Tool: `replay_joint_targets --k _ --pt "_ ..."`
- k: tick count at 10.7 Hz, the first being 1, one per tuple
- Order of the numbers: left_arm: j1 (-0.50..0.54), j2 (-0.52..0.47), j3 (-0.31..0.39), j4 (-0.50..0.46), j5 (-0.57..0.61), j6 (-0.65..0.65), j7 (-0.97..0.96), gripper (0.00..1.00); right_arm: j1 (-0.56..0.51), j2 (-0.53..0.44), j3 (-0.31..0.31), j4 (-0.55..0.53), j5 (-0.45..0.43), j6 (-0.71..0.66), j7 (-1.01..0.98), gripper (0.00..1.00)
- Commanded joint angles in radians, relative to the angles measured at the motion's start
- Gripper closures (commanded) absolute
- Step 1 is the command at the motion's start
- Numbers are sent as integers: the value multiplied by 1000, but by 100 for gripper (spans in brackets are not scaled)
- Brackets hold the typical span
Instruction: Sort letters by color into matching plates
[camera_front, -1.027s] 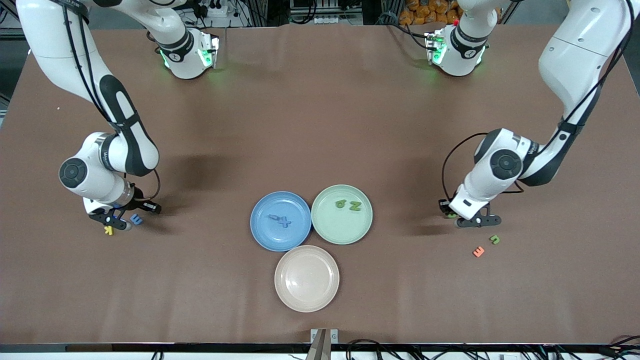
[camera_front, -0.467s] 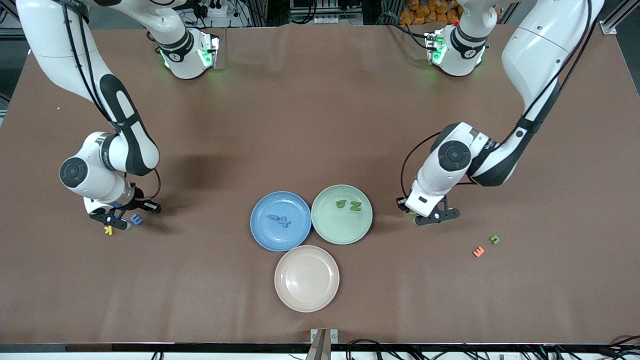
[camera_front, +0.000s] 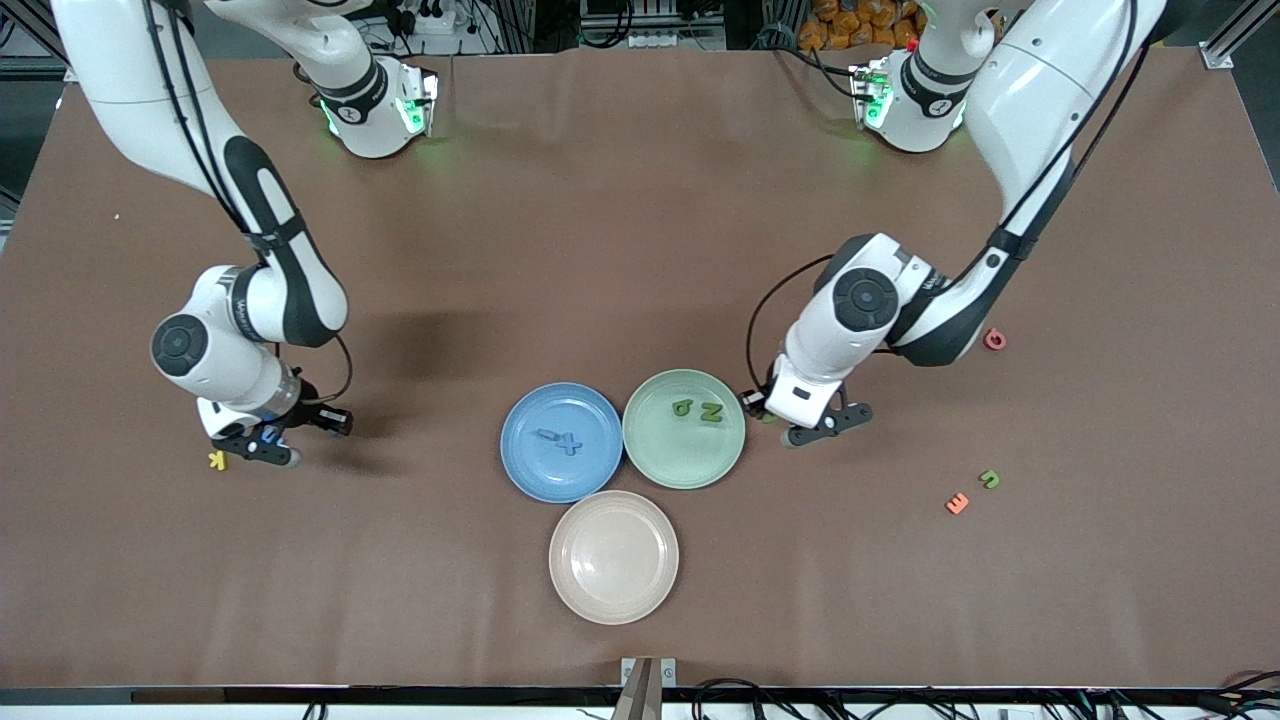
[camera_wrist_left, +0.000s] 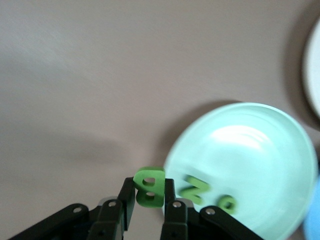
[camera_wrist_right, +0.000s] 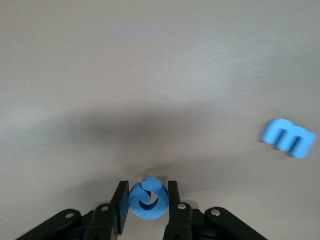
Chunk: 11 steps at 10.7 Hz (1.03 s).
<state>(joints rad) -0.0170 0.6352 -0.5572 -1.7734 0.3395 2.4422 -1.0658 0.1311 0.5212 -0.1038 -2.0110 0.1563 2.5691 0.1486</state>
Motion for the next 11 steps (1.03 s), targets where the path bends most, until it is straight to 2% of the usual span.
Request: replay_joint_targets --k 1,4,5,6,8,11 --pt "-89 76 7 121 -34 -17 -135 100 109 -17 1 47 -15 -20 -3 79" --pt "-135 110 10 179 -45 -12 -181 100 221 -7 3 138 -8 -84 -4 79" --pt "-142 110 10 183 -43 -12 -186 67 272 3 12 173 -11 -86 -18 79" --pt "-147 110 11 186 -34 -12 -177 1 288 8 30 196 -9 -86 -41 79" --pt "-141 100 17 186 -27 -22 -172 0 307 32 76 242 -9 -84 -75 79" --pt "-124 84 57 189 58 -158 -105 0 372 114 85 357 -9 -76 -78 79"
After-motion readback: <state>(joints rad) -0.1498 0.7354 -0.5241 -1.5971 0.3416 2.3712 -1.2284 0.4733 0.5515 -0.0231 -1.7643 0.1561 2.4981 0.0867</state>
